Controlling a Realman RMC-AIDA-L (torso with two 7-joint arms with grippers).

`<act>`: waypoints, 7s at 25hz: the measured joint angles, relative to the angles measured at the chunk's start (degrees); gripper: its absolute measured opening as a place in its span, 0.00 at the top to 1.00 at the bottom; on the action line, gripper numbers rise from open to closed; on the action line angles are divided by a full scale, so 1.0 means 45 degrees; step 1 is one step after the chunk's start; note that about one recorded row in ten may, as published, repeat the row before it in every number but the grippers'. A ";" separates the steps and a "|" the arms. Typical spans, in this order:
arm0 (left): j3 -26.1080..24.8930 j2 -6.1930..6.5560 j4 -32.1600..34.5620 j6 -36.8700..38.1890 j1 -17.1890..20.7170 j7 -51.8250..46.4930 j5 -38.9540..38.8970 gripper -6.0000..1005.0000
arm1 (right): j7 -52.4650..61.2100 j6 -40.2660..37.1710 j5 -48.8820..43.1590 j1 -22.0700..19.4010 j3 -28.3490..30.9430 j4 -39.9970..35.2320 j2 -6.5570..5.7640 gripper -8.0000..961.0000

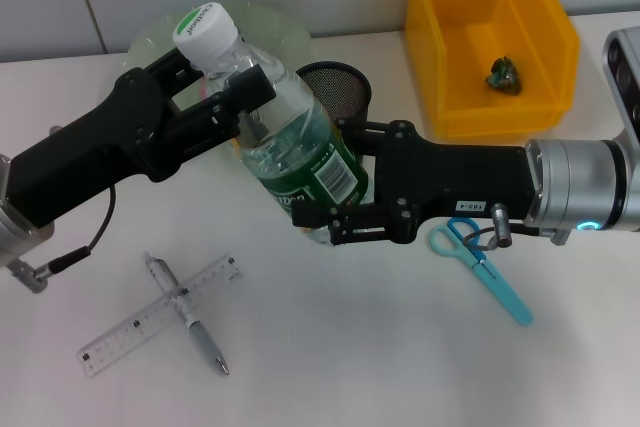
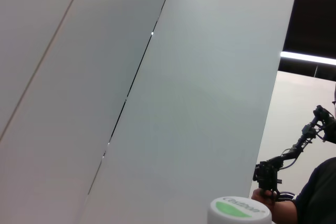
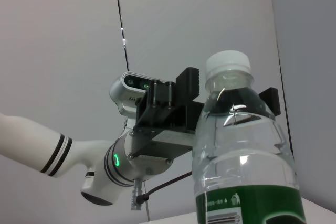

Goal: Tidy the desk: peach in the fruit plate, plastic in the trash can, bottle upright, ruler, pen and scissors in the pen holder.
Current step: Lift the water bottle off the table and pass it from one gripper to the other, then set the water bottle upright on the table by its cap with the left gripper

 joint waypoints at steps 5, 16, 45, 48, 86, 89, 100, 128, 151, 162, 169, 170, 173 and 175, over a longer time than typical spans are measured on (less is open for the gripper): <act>0.0030 0.0001 -0.0044 0.0012 0.0000 0.0084 -0.0029 0.23 | -0.0009 -0.0076 0.0000 0.0004 -0.0006 0.0009 -0.0003 0.20; 0.0036 0.0020 -0.0325 0.0144 0.0078 0.0164 -0.0328 0.25 | -0.0024 -0.0274 0.0000 -0.0008 -0.0020 0.0171 -0.0004 0.19; 0.0349 0.0039 -0.0325 0.0588 0.0055 0.0301 -0.0327 0.52 | 0.0031 -0.0419 0.0237 0.0047 -0.0043 0.0539 -0.0032 0.19; 0.0340 0.0041 -0.0326 0.0653 0.0055 0.0299 -0.0325 0.52 | 0.0017 -0.0357 0.0232 0.0018 -0.0118 0.0540 -0.0045 0.19; 0.0238 0.0059 -0.0316 0.0941 0.0064 0.0475 -0.0514 0.54 | 0.0065 -0.0272 0.0229 -0.0053 -0.0217 0.0637 -0.0041 0.19; 0.0234 0.0067 -0.0315 0.0950 0.0040 0.0476 -0.0516 0.54 | 0.0066 -0.0163 0.0230 -0.0053 -0.0351 0.0646 -0.0042 0.20; 0.0228 0.0082 -0.0288 0.1014 0.0004 0.0475 -0.0549 0.54 | 0.0028 0.0028 0.0180 -0.0003 -0.0625 0.0656 -0.0073 0.19; 0.0245 0.0078 -0.0206 0.1081 -0.0078 0.0466 -0.0680 0.53 | 0.0011 0.0768 0.0013 0.0140 -0.1134 0.0588 -0.0061 0.16; 0.0211 0.0098 -0.0206 0.1076 -0.0178 0.0468 -0.0716 0.51 | -0.0010 0.1252 0.0008 0.0091 -0.1332 0.0644 -0.0061 0.16; 0.0120 0.0098 -0.0207 0.1006 -0.0196 0.0468 -0.0744 0.50 | -0.0012 0.1510 0.0009 0.0083 -0.1609 0.0656 -0.0042 0.16; 0.0055 0.0115 -0.0207 0.0985 -0.0195 0.0471 -0.0744 0.49 | -0.0013 0.1669 0.0012 0.0059 -0.1622 0.0657 -0.0041 0.16; 0.0055 0.0115 -0.0207 0.0985 -0.0195 0.0471 -0.0744 0.49 | -0.0013 0.1690 0.0013 0.0050 -0.1630 0.0660 -0.0041 0.16; 0.0035 0.0141 -0.0207 0.0968 -0.0212 0.0474 -0.0744 0.49 | -0.0013 0.1816 0.0018 0.0030 -0.1743 0.0688 -0.0041 0.16; 0.0032 0.0141 -0.0207 0.0965 -0.0225 0.0475 -0.0744 0.48 | -0.0011 0.1897 0.0019 0.0025 -0.1856 0.0697 -0.0042 0.16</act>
